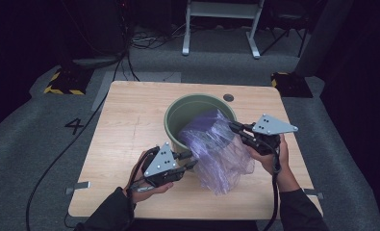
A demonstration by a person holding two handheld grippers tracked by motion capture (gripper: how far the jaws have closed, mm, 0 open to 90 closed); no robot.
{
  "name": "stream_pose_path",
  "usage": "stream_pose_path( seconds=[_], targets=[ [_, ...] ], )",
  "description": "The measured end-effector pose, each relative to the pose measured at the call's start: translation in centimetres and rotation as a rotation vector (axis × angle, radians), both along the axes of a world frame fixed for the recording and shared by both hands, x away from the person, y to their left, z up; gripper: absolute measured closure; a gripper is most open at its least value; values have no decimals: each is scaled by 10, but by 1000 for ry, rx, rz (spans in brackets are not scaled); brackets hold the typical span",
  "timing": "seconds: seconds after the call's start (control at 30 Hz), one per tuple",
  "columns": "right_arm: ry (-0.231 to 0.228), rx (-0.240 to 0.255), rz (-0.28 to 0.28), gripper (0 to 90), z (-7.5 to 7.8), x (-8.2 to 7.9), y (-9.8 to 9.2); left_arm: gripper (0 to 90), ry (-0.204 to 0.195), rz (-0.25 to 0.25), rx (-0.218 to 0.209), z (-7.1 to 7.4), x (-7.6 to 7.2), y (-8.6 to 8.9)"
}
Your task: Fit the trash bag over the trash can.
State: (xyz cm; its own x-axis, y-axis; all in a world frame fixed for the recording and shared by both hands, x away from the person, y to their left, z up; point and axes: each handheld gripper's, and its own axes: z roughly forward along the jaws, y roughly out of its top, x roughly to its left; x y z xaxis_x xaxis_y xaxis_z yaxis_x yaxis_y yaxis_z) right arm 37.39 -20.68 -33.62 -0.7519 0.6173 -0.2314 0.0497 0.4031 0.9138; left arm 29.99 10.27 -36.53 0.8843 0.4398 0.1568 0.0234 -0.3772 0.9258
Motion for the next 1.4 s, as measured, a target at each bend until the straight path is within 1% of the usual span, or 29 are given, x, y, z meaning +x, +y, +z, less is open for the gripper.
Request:
stream_pose_path(
  seconds=[0.03, 0.1, 0.13, 0.17, 0.2, 0.23, 0.27, 0.3, 0.33, 0.37, 0.43, 0.47, 0.5, 0.57, 0.6, 0.67, 0.7, 0.73, 0.8, 0.83, 0.9, 0.97, 1.03, 1.07, 1.13, 1.2, 1.27, 1.3, 1.4],
  targets=[
    [-1, 1, -4, 840, 0, 0, 0, 771, -9, 5, 0, 0, 0, 0],
    [-3, 7, -6, 798, 1, -1, -2, 830, -14, 12, 1, 1, 0, 0],
    [-9, 10, -14, 737, 1, -2, -2, 860, -13, 16, -3, 1, 0, 1],
    [-10, 14, -18, 699, 2, -3, -3, 870, -12, 18, -4, 1, 1, 1],
    [-8, 29, -13, 614, 3, -5, -7, 877, -11, 24, -4, 1, 2, 2],
    [-8, 29, -13, 614, 3, -5, -7, 877, -7, 29, -7, 1, 3, 2],
    [-11, 40, 22, 540, 4, -10, -12, 879, -2, 36, -11, 1, 3, 3],
    [-8, 35, 41, 493, 5, -13, -14, 879, 7, 43, -19, 1, 5, 5],
    [-8, 35, 41, 493, 5, -13, -14, 881, 7, 43, -19, 1, 5, 5],
    [-1, 23, 52, 452, 5, -16, -15, 881, 11, 47, -24, 1, 6, 6],
    [-2, -4, 69, 390, 4, -24, -18, 882, 16, 48, -31, 0, 7, 7],
    [-12, -14, 67, 359, 3, -32, -23, 885, 15, 48, -31, 0, 7, 7],
    [-12, -14, 67, 359, 3, -32, -23, 885, 17, 50, -32, 0, 7, 8],
    [-14, -12, 61, 342, 2, -39, -29, 889, 17, 56, -30, 1, 7, 8],
    [-25, -19, 51, 318, 4, -46, -34, 891, 15, 58, -31, 1, 7, 10],
    [-30, -15, 52, 317, 5, -49, -38, 892, 15, 61, -32, 2, 7, 11],
    [-46, 13, 50, 315, 8, -56, -46, 893, 17, 66, -39, 1, 7, 13],
    [-52, 23, 50, 315, 9, -60, -50, 894, 23, 70, -51, 0, 8, 16],
    [-72, 17, 45, 322, 10, -68, -56, 895, 26, 75, -56, -1, 8, 18],
    [-82, 11, 37, 331, 10, -72, -59, 895, 34, 81, -63, -2, 10, 21],
    [-88, 8, 33, 341, 10, -75, -62, 896, 34, 85, -63, -3, 10, 22],
    [-107, 3, 40, 378, 8, -82, -65, 896, 39, 93, -69, -3, 11, 24],
    [-113, 11, 73, 372, 5, -91, -66, 896, 44, 95, -74, -4, 13, 25],
    [-118, 17, 96, 368, 3, -97, -65, 896, 45, 96, -74, -4, 13, 24],
    [-125, 7, 148, 352, -2, -107, -58, 896, 41, 92, -69, -4, 13, 22],
    [-124, -30, 173, 332, -11, -112, -46, 896, 40, 85, -67, -3, 13, 20],
    [-112, -60, 201, 321, -21, -113, -35, 896, 39, 82, -61, -3, 12, 19],
    [-110, -68, 205, 310, -26, -112, -30, 896, 39, 78, -61, -3, 12, 19],
    [-104, -78, 234, 302, -34, -108, -17, 896, 43, 79, -59, -4, 12, 19]
  ],
)
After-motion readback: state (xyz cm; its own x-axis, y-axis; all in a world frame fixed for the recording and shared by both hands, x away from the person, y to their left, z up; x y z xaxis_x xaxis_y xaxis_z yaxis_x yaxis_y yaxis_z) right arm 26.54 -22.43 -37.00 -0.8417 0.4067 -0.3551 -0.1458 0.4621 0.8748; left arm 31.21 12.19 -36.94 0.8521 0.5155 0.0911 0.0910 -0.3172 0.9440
